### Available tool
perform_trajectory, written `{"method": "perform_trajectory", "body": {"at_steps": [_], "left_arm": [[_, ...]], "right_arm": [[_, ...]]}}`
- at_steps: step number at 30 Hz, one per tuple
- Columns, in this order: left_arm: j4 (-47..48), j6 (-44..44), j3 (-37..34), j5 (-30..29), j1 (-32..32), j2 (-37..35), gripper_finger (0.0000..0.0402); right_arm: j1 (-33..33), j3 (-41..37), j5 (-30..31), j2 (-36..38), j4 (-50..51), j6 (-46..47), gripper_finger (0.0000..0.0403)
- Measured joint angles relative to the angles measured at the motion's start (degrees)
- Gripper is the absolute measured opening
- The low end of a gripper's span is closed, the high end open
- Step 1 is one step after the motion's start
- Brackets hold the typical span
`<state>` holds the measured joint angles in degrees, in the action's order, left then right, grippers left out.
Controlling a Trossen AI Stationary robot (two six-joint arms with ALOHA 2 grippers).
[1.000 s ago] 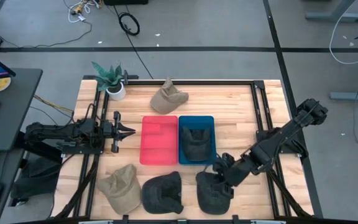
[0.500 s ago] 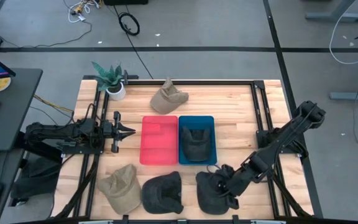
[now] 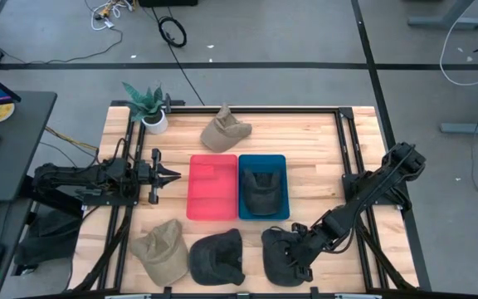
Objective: Pick & Place hat
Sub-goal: Put the right gray cap into the blue bin
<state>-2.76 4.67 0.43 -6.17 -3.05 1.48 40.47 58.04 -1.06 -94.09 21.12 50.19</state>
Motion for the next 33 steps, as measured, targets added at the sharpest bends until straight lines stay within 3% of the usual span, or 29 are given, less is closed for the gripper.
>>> {"method": "perform_trajectory", "body": {"at_steps": [6, 12, 23, 33], "left_arm": [[0.0, -0.01, 0.02, 0.0, -0.01, 0.0, 0.0039], [0.0, -0.01, 0.01, -0.01, -0.01, 0.0, 0.0039], [0.0, -0.01, 0.02, 0.0, -0.02, 0.0, 0.0039], [0.01, -0.02, 0.02, -0.01, -0.01, 0.0, 0.0039]], "right_arm": [[-0.02, 0.0, -0.07, 0.01, -0.74, 0.2, 0.0231], [-0.02, 0.0, 1.44, 0.01, 0.03, -1.25, 0.0247], [-0.02, -2.67, 2.85, 0.07, 0.16, 2.69, 0.0232], [0.02, -8.62, 0.22, 0.05, -8.04, 5.54, 0.0201]]}}
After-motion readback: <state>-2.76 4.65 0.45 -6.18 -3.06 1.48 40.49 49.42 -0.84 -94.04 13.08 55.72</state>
